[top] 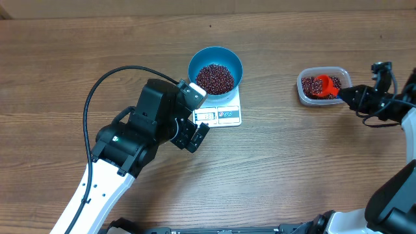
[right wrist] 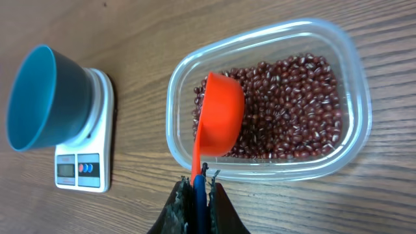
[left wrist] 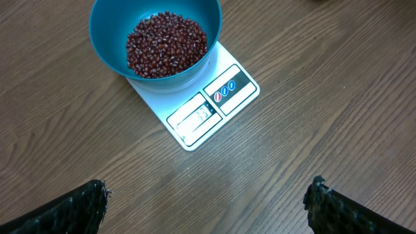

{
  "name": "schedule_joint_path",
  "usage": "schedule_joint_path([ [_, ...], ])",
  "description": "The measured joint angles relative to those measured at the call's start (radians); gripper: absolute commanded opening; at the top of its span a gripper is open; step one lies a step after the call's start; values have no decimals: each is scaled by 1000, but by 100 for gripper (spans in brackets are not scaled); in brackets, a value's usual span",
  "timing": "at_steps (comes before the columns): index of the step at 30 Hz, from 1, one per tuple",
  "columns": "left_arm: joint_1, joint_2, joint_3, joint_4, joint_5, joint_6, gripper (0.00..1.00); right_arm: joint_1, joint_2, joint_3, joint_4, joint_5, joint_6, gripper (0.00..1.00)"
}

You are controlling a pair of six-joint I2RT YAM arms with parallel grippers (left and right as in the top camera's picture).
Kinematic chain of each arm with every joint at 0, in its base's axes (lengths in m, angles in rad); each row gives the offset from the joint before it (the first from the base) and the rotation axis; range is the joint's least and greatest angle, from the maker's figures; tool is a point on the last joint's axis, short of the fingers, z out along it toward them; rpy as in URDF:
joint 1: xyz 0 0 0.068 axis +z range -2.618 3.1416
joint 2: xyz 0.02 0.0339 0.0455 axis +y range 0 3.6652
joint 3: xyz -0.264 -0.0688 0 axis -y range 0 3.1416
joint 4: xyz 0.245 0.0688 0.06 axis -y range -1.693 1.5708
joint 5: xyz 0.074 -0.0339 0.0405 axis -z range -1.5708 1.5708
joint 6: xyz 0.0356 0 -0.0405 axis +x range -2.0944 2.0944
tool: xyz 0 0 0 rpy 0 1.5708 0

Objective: Scoop item into bowl and weigh 150g on scale
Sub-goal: 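Scoop a small amount of beans with the right gripper and lift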

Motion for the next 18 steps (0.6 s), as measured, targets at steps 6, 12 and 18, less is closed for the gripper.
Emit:
schedule_joint_path([
  [6,0,0,0,0,0,0,100,-45,0,0,-5,-82,5,4],
  [12,0,0,0,0,0,0,100,-47,0,0,-10,-201,5,4],
  [18,0,0,0,0,0,0,100,-32,0,0,-18,-346,5,4],
])
